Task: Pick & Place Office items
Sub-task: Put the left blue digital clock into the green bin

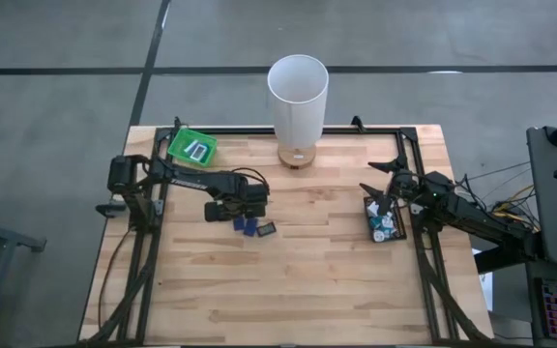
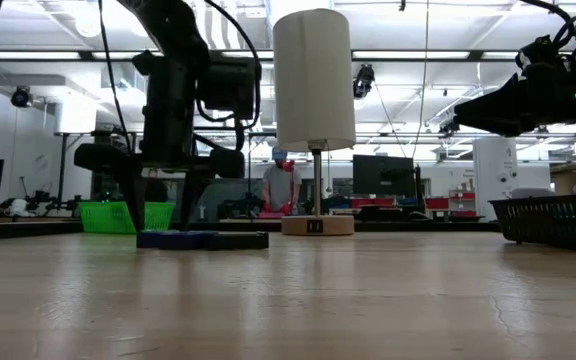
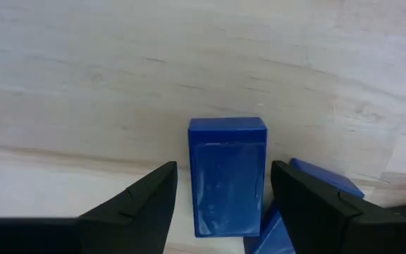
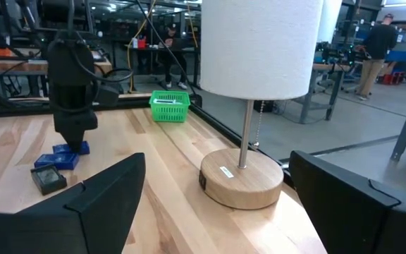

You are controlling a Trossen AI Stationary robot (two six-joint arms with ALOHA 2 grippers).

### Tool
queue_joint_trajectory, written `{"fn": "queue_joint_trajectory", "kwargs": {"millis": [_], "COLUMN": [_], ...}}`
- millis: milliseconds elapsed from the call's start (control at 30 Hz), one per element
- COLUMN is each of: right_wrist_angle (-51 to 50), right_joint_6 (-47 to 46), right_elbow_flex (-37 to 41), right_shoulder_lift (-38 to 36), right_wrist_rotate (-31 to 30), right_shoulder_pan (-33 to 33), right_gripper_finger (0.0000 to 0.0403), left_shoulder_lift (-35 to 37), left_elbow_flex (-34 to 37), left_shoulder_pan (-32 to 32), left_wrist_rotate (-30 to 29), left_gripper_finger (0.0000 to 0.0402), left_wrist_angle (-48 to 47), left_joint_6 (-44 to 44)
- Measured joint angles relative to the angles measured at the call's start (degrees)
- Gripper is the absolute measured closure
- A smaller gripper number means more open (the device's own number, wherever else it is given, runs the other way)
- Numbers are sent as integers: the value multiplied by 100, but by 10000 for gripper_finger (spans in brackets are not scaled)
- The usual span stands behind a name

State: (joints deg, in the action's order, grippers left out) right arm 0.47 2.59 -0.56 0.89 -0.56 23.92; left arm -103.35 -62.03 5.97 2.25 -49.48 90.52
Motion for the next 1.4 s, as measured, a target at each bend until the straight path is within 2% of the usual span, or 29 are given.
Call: {"fn": "queue_joint_trajectory", "kwargs": {"millis": [333, 633, 800, 1033, 1400], "right_wrist_angle": [0, 0, 0, 0, 0], "right_joint_6": [0, 0, 0, 0, 0], "right_elbow_flex": [0, 0, 0, 0, 0], "right_shoulder_lift": [0, 0, 0, 0, 0], "right_wrist_rotate": [0, 1, 1, 2, 1], "right_shoulder_pan": [0, -1, -1, 0, -1], "right_gripper_finger": [58, 56, 60, 54, 60], "left_shoulder_lift": [24, 26, 26, 24, 46], "left_elbow_flex": [439, 491, 499, 499, 469], "left_shoulder_pan": [125, 136, 136, 143, 141], "left_wrist_rotate": [469, 484, 456, 438, 340], "left_gripper_finger": [165, 167, 188, 249, 242], "left_wrist_angle": [539, 618, 622, 655, 648], "left_joint_6": [-67, -74, -96, -140, -204]}}
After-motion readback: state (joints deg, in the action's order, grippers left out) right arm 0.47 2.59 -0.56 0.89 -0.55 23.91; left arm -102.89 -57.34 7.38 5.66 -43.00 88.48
